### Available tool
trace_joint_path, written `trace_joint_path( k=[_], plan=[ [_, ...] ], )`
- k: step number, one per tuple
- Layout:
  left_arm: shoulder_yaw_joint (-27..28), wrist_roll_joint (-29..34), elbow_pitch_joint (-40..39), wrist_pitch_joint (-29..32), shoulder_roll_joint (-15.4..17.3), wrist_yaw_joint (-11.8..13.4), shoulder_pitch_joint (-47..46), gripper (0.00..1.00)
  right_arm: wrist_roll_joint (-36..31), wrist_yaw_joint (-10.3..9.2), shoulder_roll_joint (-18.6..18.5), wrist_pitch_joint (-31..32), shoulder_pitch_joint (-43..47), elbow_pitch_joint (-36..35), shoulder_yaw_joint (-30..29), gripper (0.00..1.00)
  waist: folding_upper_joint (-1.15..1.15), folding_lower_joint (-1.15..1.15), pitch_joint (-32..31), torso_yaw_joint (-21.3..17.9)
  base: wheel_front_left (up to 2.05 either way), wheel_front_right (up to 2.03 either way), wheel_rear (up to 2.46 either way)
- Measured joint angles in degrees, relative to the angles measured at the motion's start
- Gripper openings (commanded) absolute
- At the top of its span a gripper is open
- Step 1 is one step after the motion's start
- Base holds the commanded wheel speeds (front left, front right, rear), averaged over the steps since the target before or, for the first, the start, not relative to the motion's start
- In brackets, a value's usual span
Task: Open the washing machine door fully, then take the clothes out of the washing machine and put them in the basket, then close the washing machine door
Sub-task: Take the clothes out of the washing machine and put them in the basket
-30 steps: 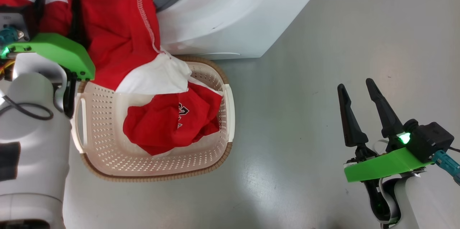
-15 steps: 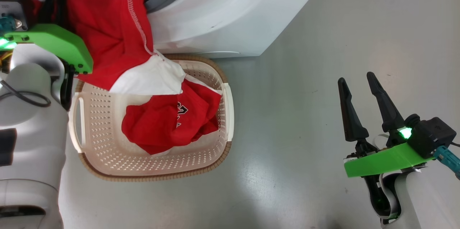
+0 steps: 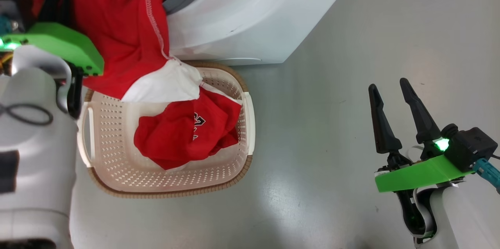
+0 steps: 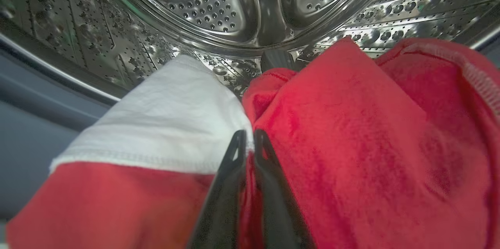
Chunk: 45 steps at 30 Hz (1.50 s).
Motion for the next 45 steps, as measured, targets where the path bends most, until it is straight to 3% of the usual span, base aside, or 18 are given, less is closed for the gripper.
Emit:
trace_joint_path(
  k=[10,19,27,45],
  plan=[
    [5.5,-2.7,-22.9,0.0,-4.0,0.0,16.4,0.00,0.1,0.00,0.0,0.0,0.0,0.1,-0.1,1.00,0.00,0.00,-1.3,0.8,0.00,0.00,0.00],
    [4.0,-4.9,-32.1,-0.2,-5.9,-0.5,29.7,0.00,0.1,0.00,0.0,0.0,0.2,0.3,0.1,1.00,0.00,0.00,-2.6,1.0,0.00,0.00,0.00],
    [-1.0,-7.7,-30.9,-0.2,-6.0,-0.5,35.0,0.00,0.1,0.00,0.0,0.0,0.4,0.5,0.4,1.00,0.00,0.00,-3.0,0.7,0.00,0.00,0.00],
    [-8.3,-9.6,-16.8,-0.1,-5.5,-0.5,35.5,0.00,0.2,0.00,0.0,0.0,0.4,0.5,0.6,1.00,0.00,0.00,-1.5,-0.5,0.00,0.00,0.00]
  ],
)
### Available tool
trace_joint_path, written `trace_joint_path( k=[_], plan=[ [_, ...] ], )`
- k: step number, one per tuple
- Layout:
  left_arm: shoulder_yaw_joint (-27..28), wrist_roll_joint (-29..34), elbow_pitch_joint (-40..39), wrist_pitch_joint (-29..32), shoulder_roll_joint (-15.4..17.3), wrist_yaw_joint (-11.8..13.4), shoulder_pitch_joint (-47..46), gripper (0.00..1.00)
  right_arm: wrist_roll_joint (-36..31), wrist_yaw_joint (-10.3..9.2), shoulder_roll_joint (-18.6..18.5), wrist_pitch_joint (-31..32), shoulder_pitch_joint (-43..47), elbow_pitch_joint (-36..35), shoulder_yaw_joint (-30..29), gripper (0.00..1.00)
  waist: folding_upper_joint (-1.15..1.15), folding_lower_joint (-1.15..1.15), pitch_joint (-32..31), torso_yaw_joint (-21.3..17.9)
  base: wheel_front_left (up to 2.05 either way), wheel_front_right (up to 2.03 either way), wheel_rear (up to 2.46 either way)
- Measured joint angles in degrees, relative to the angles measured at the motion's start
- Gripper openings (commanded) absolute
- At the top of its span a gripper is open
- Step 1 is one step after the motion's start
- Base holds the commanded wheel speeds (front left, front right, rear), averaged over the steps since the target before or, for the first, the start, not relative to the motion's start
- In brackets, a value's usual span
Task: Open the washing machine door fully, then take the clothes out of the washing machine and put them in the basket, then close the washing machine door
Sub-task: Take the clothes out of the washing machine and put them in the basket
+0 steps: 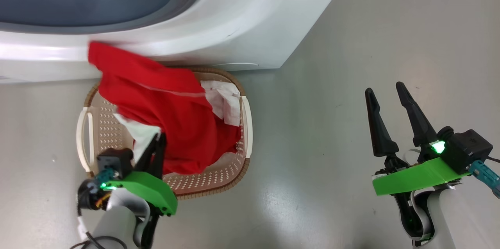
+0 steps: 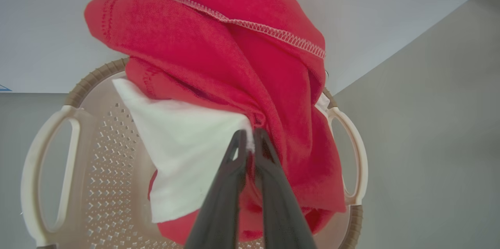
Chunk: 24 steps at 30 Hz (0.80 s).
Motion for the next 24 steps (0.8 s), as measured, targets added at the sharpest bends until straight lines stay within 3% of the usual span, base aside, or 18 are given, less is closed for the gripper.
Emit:
trace_joint_path(
  k=[10,17,21,22,23,24],
  plan=[
    [-4.9,-3.7,5.0,0.0,0.4,0.0,-2.4,0.00,0.1,0.00,0.0,0.0,-0.2,-0.1,0.0,1.00,0.00,0.00,1.8,-0.4,0.00,0.00,0.00],
    [-5.4,-4.5,5.8,0.0,1.5,0.0,-3.8,0.00,0.1,0.00,0.0,0.0,-0.3,-0.1,0.0,1.00,0.00,0.00,2.2,-0.6,0.00,0.00,0.00],
    [-4.7,-4.5,5.8,0.0,1.6,0.0,-3.9,0.44,0.1,0.00,0.0,0.0,-0.3,-0.1,0.0,1.00,0.00,0.00,1.9,-0.6,0.00,0.00,0.00],
    [-4.4,-4.5,5.7,0.0,1.6,0.0,-3.9,0.68,0.1,0.00,0.0,0.0,-0.3,0.0,0.0,1.00,0.00,0.00,1.8,-0.6,0.00,0.00,0.00],
    [-4.1,-4.5,5.5,0.0,1.6,0.0,-3.9,0.81,0.1,0.00,0.0,0.0,-0.3,0.0,0.0,1.00,0.00,0.00,1.6,-0.6,0.00,0.00,0.00],
    [-3.8,-4.5,5.3,0.0,1.7,0.0,-3.9,0.87,0.1,0.00,0.0,0.0,-0.3,0.0,-0.1,1.00,0.00,0.00,1.4,-0.6,0.00,0.00,0.00]
  ],
)
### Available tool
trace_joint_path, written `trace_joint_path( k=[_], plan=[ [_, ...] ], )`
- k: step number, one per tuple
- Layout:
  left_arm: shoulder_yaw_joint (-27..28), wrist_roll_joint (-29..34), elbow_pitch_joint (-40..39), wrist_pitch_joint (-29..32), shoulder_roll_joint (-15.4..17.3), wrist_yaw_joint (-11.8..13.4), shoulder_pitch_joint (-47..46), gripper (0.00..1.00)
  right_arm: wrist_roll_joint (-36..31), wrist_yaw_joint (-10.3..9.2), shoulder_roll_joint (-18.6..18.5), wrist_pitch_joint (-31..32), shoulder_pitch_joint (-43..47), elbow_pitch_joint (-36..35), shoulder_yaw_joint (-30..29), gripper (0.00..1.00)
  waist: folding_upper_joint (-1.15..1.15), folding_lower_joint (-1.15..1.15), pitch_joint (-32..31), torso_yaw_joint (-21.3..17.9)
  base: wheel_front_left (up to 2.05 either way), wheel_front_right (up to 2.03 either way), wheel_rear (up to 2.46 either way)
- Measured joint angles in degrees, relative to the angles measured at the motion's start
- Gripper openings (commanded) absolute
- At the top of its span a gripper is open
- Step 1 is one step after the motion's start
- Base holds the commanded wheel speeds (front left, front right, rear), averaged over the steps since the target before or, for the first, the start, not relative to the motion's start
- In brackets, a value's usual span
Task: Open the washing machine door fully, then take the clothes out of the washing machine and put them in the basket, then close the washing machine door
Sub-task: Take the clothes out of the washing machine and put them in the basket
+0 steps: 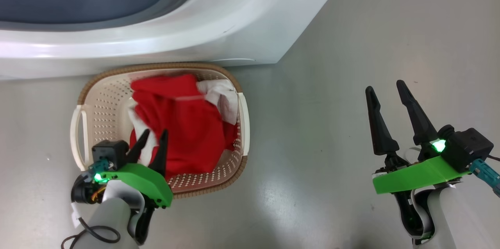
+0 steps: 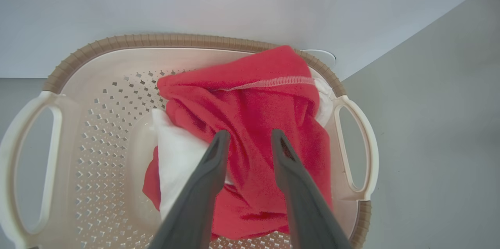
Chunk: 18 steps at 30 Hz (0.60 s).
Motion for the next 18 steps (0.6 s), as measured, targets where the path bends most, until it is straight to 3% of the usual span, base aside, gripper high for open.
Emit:
trace_joint_path(
  k=[2,18],
  plan=[
    [0.6,0.0,-0.4,0.0,0.0,0.0,0.1,1.00,0.0,0.00,0.0,0.0,0.0,0.1,0.0,1.00,0.00,0.00,-0.5,0.1,0.00,0.00,0.00],
    [6.1,2.0,-5.9,0.0,0.0,0.0,5.2,1.00,0.0,0.00,0.0,0.0,1.0,1.5,0.0,1.00,0.00,0.00,-6.9,0.7,0.00,0.00,0.00]
  ],
)
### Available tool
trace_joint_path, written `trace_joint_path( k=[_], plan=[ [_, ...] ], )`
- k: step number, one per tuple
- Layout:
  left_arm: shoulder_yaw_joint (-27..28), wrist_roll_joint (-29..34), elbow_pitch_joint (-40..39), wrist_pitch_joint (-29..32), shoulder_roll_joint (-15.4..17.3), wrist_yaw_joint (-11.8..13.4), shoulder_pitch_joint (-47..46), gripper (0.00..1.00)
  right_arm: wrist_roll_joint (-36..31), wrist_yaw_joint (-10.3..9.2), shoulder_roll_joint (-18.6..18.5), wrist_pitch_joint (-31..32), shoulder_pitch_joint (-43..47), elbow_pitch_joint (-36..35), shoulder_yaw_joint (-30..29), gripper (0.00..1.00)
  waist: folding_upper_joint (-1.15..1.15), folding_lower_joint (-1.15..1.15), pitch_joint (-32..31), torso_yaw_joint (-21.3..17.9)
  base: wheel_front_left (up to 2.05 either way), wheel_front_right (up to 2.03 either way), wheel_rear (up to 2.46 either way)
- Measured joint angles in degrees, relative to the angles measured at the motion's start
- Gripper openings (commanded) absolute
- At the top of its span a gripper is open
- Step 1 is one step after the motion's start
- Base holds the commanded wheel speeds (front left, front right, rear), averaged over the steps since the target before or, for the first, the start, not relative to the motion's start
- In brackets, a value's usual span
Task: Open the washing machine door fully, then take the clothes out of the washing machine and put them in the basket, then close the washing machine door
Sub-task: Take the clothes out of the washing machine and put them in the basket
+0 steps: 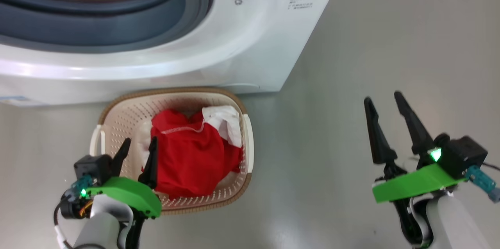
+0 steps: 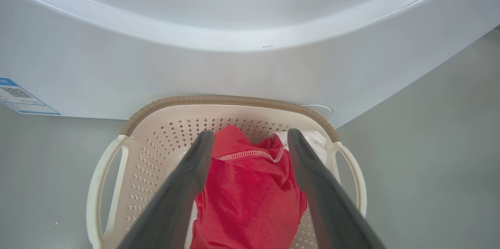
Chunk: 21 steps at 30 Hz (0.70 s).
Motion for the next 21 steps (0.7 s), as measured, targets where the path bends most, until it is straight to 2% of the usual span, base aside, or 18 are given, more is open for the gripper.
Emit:
trace_joint_path(
  k=[21],
  plan=[
    [6.0,7.1,-15.2,0.0,-0.1,0.0,13.1,1.00,-0.6,0.00,0.1,0.0,10.1,2.0,-0.6,1.00,0.00,0.00,-13.7,1.4,0.00,0.00,0.00]
  ],
)
